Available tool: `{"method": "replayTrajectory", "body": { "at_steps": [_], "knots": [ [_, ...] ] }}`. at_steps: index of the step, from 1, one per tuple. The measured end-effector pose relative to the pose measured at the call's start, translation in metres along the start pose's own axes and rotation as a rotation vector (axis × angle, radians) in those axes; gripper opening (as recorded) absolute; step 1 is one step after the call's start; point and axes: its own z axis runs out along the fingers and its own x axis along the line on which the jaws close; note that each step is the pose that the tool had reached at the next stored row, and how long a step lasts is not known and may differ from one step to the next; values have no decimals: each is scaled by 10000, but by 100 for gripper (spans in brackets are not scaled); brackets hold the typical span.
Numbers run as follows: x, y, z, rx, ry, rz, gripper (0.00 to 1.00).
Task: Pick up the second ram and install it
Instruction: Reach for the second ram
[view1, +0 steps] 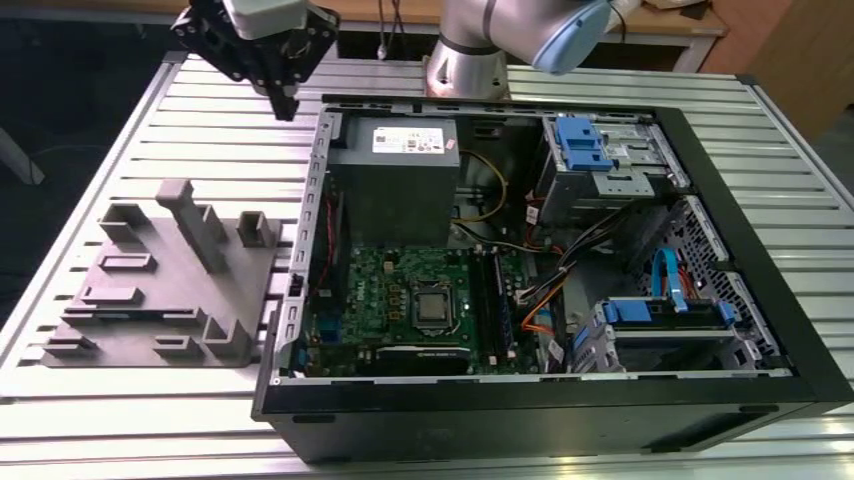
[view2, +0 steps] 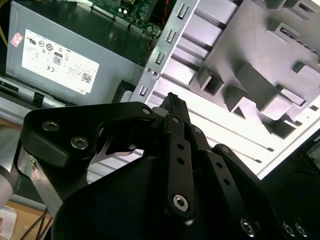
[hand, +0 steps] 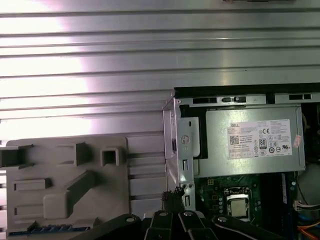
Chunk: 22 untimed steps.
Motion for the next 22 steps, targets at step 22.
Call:
{"method": "replayTrajectory", "body": {
  "at_steps": [22],
  "knots": [
    [420, -182, 10, -4, -55, -4, 7]
  ]
}}
